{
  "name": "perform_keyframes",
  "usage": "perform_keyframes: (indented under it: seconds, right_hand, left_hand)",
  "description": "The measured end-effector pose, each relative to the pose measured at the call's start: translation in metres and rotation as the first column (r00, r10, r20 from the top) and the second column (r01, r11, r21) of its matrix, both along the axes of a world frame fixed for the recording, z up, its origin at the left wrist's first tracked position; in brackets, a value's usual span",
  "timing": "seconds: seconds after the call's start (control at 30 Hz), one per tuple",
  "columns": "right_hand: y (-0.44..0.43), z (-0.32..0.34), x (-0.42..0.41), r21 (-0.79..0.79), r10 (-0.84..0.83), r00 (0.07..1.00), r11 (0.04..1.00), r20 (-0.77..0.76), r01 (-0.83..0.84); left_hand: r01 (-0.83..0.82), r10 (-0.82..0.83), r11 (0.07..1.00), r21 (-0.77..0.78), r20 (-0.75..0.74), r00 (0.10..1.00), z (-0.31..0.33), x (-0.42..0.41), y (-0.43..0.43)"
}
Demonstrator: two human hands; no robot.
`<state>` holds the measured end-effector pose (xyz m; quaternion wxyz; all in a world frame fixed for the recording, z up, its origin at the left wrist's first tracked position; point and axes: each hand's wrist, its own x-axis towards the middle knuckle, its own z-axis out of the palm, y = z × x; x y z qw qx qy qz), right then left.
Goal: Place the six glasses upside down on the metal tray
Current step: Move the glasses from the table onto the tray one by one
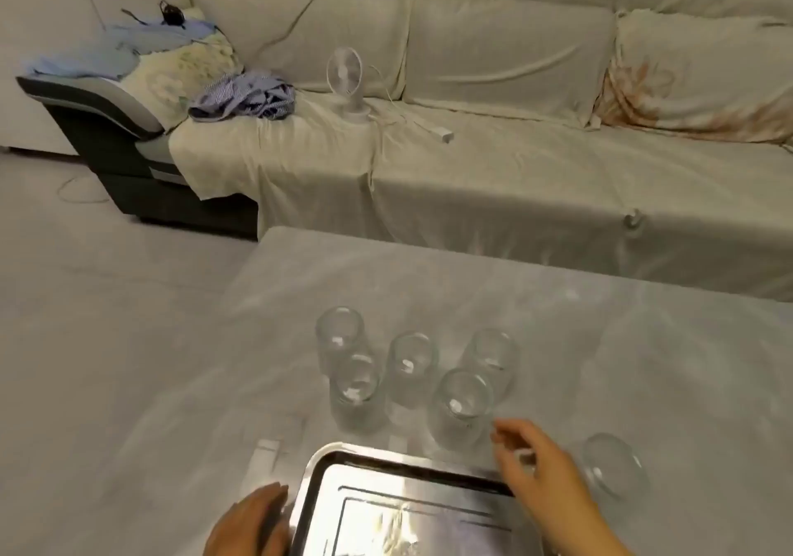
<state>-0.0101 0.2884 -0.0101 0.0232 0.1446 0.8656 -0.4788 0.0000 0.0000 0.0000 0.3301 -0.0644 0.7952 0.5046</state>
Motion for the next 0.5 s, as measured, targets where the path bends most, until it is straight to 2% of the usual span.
perform_keyframes:
  seconds: [0.03,0.07,0.1,0.17,0.23,0.3,0.37,0.5]
  right_hand:
    - [0.002,-0.006,-0.005,0.001,0.006,0.998,1.000,-0.057,-0.006]
    - [0.002,-0.005,-0.009,0.007,-0.006,0.996,1.000,-0.089,0.007]
    - [0.004,-0.009,-0.014,0.010,-0.003,0.991,1.000,-0.136,0.004]
    - [0.006,-0.014,-0.023,0.018,-0.004,0.972,1.000,-0.236,0.008]
    - [0.004,-0.020,-0.028,0.039,-0.002,0.952,0.999,-0.305,0.014]
    - [0.005,-0.024,-0.033,0.082,-0.003,0.935,0.996,-0.353,0.034]
    - [0.005,-0.025,-0.035,0.129,0.010,0.927,0.991,-0.375,0.042]
    - [-0.001,-0.023,-0.031,0.225,0.066,0.954,0.974,-0.293,0.001]
  left_hand:
    - [-0.059,0.059,0.998,0.006,-0.074,0.995,-0.014,0.000,0.007]
    - [-0.162,0.136,0.979,-0.122,-0.201,0.970,-0.029,0.002,0.009]
    - [-0.163,0.064,0.953,-0.254,-0.359,0.931,-0.053,0.009,0.004]
    - [-0.262,0.095,0.937,-0.229,-0.557,0.825,-0.075,0.014,0.005]
    - [-0.276,0.064,0.933,-0.231,-0.649,0.758,-0.086,0.013,0.003]
    - [-0.254,0.005,0.926,-0.277,-0.666,0.746,-0.091,0.011,0.001]
    - [-0.232,-0.013,0.922,-0.311,-0.622,0.783,-0.098,0.015,0.000]
    - [-0.232,0.006,0.914,-0.334,-0.559,0.829,-0.101,0.019,-0.002]
